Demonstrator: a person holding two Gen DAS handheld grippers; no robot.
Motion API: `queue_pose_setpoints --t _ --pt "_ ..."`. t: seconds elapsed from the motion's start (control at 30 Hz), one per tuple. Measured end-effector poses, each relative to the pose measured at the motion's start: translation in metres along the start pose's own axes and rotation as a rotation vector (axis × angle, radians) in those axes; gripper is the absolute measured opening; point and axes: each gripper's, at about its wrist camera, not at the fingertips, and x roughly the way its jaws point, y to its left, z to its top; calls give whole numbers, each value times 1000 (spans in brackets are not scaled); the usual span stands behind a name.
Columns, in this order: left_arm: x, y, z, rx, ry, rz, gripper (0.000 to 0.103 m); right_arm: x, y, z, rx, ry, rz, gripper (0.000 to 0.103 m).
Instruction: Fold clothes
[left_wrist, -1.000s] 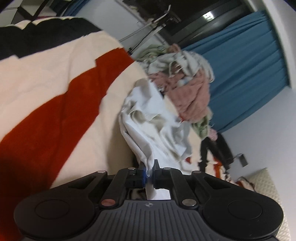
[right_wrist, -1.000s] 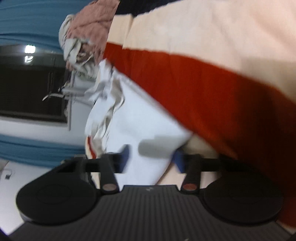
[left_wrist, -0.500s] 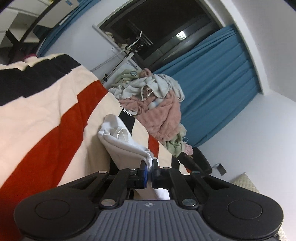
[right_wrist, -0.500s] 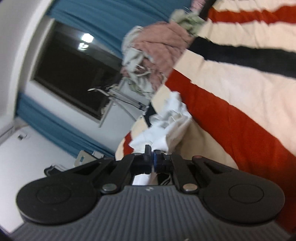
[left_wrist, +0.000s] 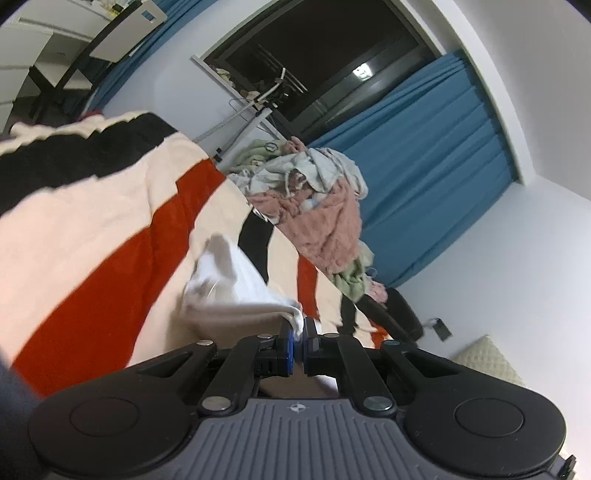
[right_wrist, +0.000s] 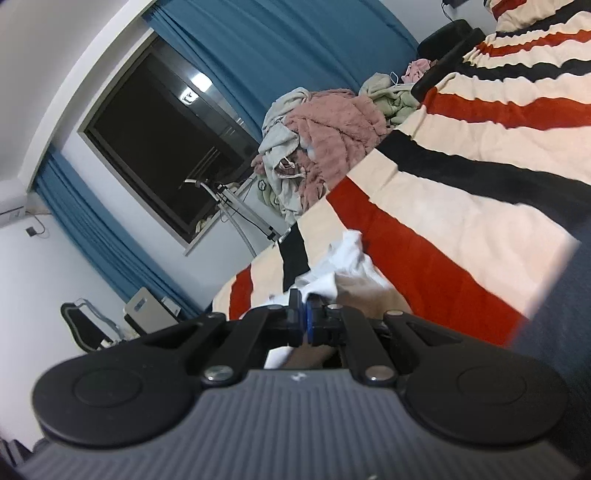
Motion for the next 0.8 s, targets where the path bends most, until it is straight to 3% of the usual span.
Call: queue_pose_setpoints --t 0.07,0.17,0.23,0.33,0.53,0.8 --pt "25 -13 24 4 -12 9 5 21 9 21 49 10 14 5" --pt "69 -31 61 30 -24 31 5 62 35 55 18 1 11 5" --pt "110 -33 84 26 16 54 5 100 47 75 14 13 1 5" --pt "164 -32 106 64 47 113 6 154 63 88 -96 12 -99 6" --pt "238 4 103 158 64 203 6 250 33 84 -119 76 -117 6" --pt "289 46 98 150 46 236 6 309 -17 69 -125 202 -127 7"
